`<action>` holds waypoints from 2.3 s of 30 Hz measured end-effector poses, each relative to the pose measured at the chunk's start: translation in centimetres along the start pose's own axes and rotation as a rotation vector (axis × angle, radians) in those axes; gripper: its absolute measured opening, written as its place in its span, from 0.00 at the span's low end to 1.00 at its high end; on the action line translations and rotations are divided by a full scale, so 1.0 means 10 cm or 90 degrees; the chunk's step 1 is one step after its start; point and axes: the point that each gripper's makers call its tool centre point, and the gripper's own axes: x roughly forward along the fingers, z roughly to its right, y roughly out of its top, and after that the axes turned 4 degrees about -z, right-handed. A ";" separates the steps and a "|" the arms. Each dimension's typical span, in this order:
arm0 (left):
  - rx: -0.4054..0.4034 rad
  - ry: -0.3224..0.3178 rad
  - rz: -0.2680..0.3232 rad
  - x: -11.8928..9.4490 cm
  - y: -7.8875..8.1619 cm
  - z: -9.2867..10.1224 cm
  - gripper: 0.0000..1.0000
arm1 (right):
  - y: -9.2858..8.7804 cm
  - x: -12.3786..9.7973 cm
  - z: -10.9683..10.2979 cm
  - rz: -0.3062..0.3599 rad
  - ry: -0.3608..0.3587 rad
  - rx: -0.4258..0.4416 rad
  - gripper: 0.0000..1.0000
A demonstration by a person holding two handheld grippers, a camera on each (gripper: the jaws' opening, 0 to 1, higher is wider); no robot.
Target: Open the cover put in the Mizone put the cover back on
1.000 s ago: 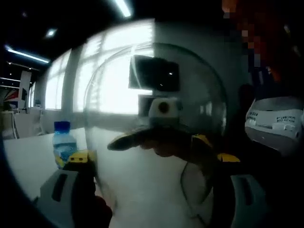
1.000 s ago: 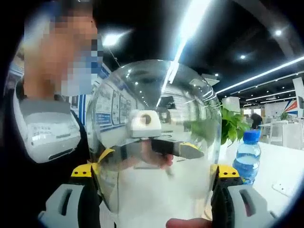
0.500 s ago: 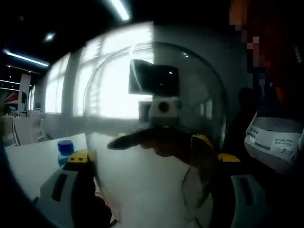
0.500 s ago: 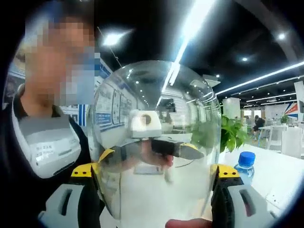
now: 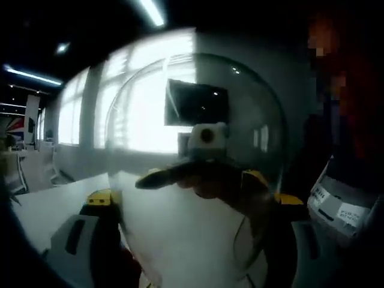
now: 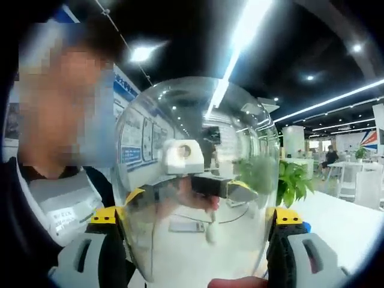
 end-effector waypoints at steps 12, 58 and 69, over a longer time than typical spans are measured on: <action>0.021 -0.004 0.001 0.00 0.57 -0.22 0.87 | 0.54 0.02 0.18 0.010 -0.007 -0.021 0.91; -0.008 -0.008 0.000 0.28 0.39 -1.51 0.87 | 0.36 0.16 1.51 0.041 -0.007 0.018 0.91; -0.022 -0.008 -0.012 0.27 0.04 -1.60 0.87 | 0.01 0.22 1.58 0.029 -0.007 0.030 0.91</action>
